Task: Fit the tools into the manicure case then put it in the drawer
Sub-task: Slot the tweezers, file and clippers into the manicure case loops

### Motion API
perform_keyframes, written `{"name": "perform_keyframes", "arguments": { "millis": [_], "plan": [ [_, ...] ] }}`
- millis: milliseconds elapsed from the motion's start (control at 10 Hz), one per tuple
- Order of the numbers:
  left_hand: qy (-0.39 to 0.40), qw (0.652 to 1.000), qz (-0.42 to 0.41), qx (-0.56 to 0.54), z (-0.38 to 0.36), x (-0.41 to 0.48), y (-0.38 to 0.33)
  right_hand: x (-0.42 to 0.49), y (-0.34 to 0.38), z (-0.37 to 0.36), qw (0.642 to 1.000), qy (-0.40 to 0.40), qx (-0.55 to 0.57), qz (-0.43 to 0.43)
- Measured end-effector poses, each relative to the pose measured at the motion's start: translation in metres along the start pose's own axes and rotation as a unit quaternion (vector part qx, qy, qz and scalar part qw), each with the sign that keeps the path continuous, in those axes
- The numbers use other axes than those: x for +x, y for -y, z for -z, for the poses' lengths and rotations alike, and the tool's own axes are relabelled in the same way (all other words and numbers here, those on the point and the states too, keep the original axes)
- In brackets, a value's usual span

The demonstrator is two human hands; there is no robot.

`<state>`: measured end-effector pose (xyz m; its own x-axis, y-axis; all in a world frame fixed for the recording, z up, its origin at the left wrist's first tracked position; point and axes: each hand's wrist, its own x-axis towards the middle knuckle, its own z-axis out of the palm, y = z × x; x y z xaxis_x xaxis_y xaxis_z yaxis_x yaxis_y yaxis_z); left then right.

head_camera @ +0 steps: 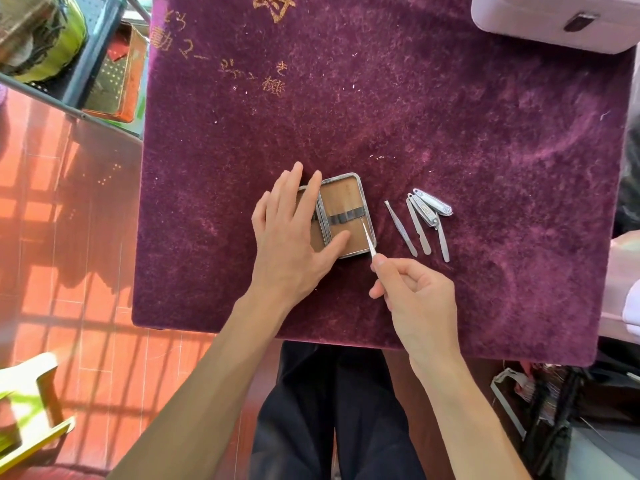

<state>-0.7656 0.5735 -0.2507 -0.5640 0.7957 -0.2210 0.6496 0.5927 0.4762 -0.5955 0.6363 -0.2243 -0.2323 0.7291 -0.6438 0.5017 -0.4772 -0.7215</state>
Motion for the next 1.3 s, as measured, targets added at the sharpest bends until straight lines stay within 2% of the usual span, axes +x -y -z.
{"name": "perform_keyframes", "arguments": {
  "millis": [400,700,1300],
  "plan": [
    [-0.005,1.0,-0.002,-0.025,-0.004,0.0,0.003,0.007,0.002,-0.004,0.999,-0.004,0.029,-0.012],
    [-0.011,0.999,-0.004,-0.032,-0.004,0.0,0.002,0.015,-0.005,-0.009,1.0,-0.028,0.002,0.005],
    [-0.011,0.999,-0.003,-0.044,-0.005,0.0,0.003,0.036,0.01,-0.012,0.998,-0.013,-0.053,-0.035]
  ]
}}
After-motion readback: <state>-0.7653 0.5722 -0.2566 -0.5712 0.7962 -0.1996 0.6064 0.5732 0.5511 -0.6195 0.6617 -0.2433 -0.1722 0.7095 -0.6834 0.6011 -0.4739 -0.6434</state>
